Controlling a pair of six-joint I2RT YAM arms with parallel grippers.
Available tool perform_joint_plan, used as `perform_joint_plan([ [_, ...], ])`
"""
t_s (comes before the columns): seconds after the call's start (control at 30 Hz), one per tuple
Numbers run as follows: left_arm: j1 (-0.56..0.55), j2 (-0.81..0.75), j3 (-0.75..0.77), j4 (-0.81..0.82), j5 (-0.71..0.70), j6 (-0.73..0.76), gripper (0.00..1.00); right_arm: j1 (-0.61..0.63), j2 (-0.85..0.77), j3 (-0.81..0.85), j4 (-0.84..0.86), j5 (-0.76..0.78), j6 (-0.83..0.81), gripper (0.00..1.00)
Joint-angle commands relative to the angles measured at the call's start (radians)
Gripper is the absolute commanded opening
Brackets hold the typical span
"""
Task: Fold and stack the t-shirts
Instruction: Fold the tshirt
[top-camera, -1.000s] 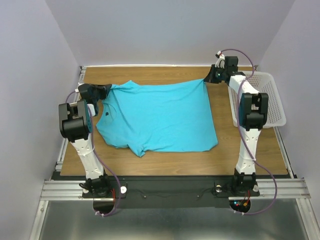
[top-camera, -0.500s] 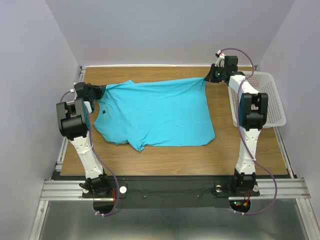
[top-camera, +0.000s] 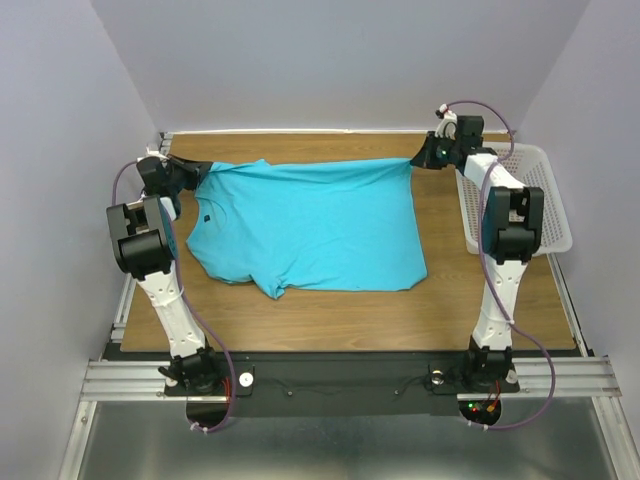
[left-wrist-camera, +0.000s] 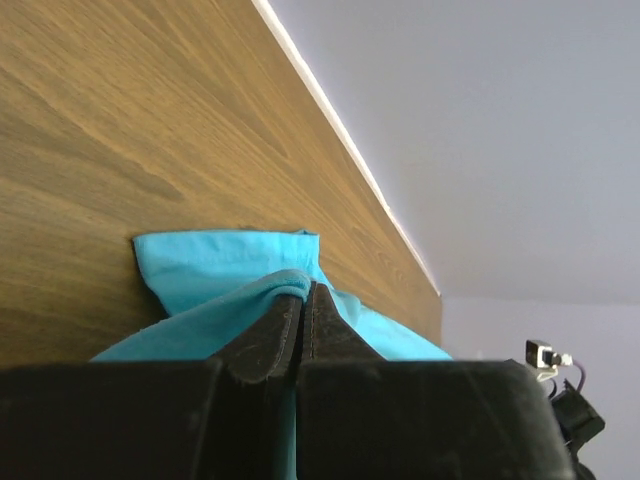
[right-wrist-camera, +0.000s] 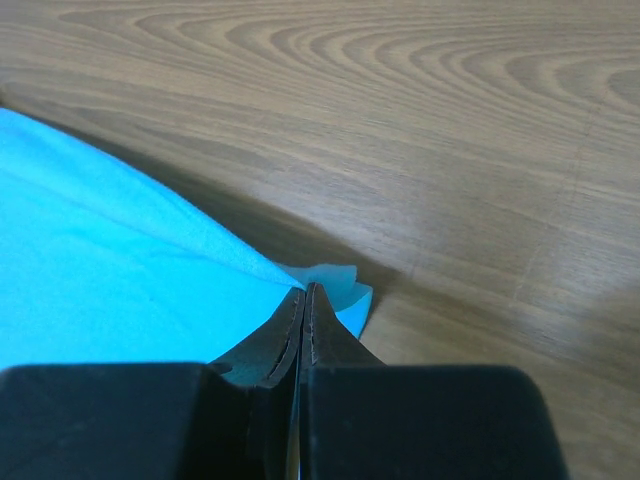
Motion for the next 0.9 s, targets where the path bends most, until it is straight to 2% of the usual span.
perform_joint_plan([
  [0.0,0.016,-0.007,0.027,0.054,0.071,0.058,0.00,-0.008,-0.091,-0.018,0.084,-0.081,-0.023,0.01],
  [0.2,0.026,-0.057,-0.011,0.056,0.119,0.084,0.00,-0.008,-0.127,-0.081,0.100,-0.102,-0.029,0.01],
  [0.37,0.036,-0.113,-0.072,-0.001,0.101,0.121,0.00,-0.008,-0.157,-0.121,0.115,-0.128,-0.027,0.01],
  [0.53,0.057,-0.140,-0.120,-0.015,0.070,0.124,0.00,-0.014,-0.177,-0.145,0.119,-0.091,-0.029,0.00],
  [0.87,0.094,-0.174,-0.141,-0.024,0.099,0.145,0.00,-0.034,-0.185,-0.196,0.119,-0.055,-0.044,0.01],
])
